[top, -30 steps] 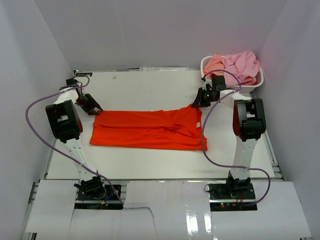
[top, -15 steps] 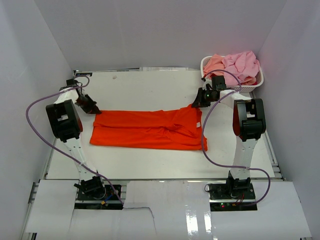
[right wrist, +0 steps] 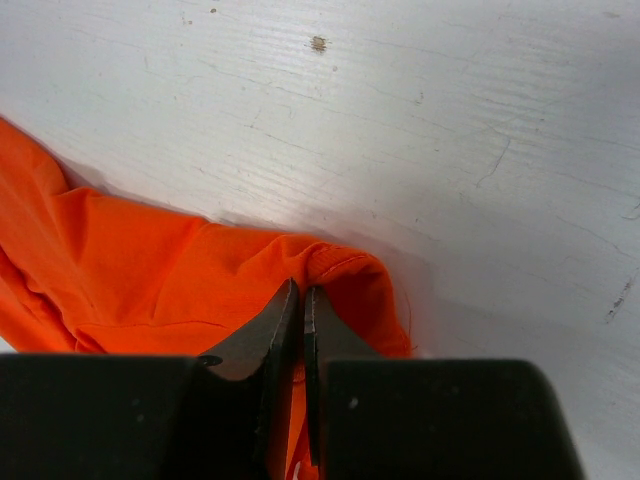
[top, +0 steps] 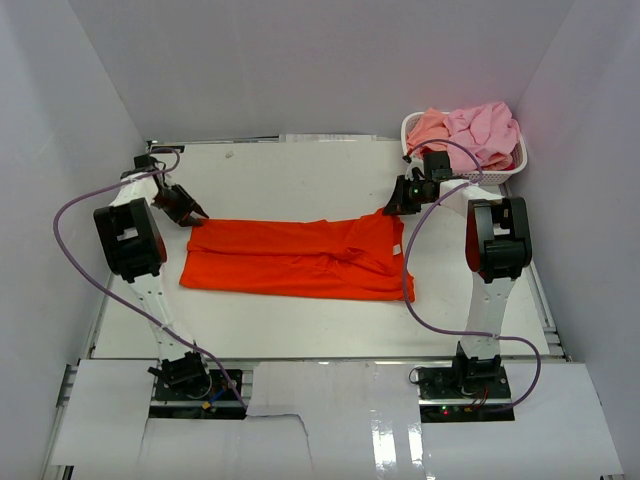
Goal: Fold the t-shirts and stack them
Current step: Fold the other side of the tshirt into a rectangle
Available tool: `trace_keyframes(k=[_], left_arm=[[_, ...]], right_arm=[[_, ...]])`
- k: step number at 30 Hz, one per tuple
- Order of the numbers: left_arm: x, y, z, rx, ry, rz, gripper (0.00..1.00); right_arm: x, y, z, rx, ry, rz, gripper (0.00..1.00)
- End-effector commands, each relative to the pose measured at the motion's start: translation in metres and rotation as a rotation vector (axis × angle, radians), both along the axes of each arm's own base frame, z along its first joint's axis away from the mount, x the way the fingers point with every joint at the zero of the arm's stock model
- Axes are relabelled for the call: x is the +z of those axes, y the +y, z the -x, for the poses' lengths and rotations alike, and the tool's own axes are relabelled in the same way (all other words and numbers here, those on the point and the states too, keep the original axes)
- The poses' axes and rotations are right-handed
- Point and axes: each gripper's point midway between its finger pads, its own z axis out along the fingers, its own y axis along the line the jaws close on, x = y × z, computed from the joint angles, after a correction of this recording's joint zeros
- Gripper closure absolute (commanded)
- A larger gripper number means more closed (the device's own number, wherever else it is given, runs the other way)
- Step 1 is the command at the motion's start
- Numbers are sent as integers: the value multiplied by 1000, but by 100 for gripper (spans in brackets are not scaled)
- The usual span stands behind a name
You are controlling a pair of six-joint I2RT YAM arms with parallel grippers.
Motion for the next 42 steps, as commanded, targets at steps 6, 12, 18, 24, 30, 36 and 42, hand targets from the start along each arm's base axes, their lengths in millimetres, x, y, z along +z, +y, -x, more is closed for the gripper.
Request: trace_keyframes(k=[6, 12, 18, 24, 30, 36, 42], left_arm=[[-7, 15, 2, 16, 32, -76, 54], [-30, 17, 5, 10, 126, -91, 55], [-40, 23, 6, 13, 164, -114, 62], [-48, 26, 12, 16, 204, -139, 69], [-55, 33, 19, -1, 262, -206, 73], [-53, 39, 22, -20, 288, -299, 87], [-48, 43, 19, -21, 283, -336, 100]], right_arm=[[14, 6, -8, 27, -43, -18, 92], [14, 10, -7, 38, -40, -31, 92], [17, 12, -7, 43, -46, -33, 92], [18, 13, -6, 47, -48, -36, 92], [17, 14, -5, 51, -49, -41, 92], [18, 15, -4, 53, -49, -42, 92], [18, 15, -4, 55, -48, -45, 92]])
